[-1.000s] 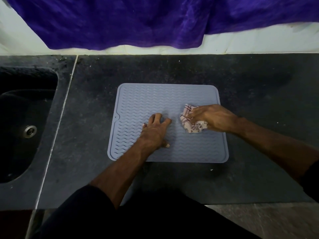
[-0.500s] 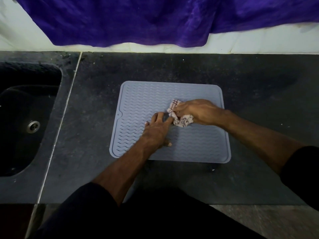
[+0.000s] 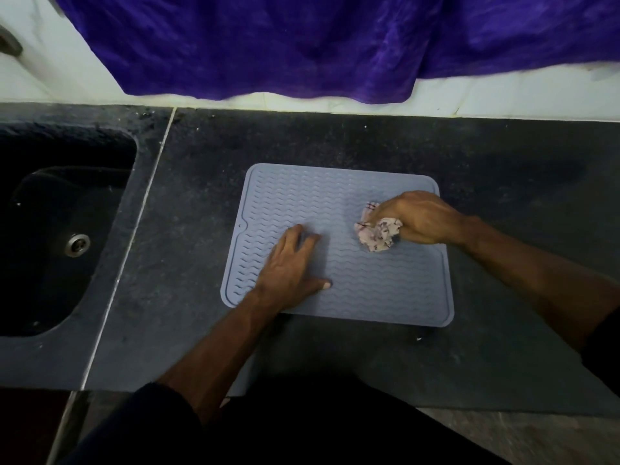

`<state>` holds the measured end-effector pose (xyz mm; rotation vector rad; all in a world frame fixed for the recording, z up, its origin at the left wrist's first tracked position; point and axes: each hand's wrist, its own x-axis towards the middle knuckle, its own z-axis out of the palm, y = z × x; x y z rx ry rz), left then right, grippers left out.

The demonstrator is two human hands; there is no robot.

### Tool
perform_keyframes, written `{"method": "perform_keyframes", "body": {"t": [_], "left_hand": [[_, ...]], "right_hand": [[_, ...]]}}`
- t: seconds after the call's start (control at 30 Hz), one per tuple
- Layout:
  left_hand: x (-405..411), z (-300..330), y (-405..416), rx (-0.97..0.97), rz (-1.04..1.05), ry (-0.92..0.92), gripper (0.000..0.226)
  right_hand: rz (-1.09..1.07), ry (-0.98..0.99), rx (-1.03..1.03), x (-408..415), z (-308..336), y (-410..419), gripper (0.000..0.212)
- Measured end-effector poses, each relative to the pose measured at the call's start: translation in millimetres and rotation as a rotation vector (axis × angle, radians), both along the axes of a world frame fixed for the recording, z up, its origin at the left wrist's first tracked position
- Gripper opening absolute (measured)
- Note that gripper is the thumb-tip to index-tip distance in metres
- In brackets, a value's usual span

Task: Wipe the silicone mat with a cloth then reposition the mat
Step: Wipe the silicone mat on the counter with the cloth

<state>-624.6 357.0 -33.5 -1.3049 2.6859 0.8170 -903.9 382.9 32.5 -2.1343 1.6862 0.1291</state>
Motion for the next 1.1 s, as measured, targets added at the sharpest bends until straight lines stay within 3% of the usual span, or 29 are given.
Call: {"method": "perform_keyframes", "body": {"t": [0.1,0.27,0.47,0.6,0.77,0.87,1.0,1.1], "left_hand": [[13,-7,0,-0.049,0.033,-0.075,0.099],[9,-5,-1,-0.066,0.042,-0.123,0.099],[10,-2,-3,-0.068,0.053,-0.119,0.1],[10,2,-3,-0.036,0.033,-0.131,0.097],[23,9,-10,-0.003,-0.021,-0.143,0.089],[25,10,-10,-0.017,-0.004,-0.149,0.09],[23,9,-12,-0.038,-0.002,-0.165,0.088],[25,8,-13,-0.019,-0.001,-0.16,0.088]], "right_hand": [[0.051,-0.08,-0.109,26,-7,-4,0.053],[0.21,0.083,-0.084,57,-19,-14,0.066],[0.106,0.118,-0.018,30,-17,0,0.046],[0.094,0.273,0.023,25,-3,-7,0.03],[0.033,0.055,-0.061,46,7,-26,0.02],[0.121,-0.044,-0.096,76,-5,-28,0.04],[0.208,0.007,-0.046,83,-17,-20,0.055],[0.137,0.027,0.009,70,-16,-14,0.048]]}}
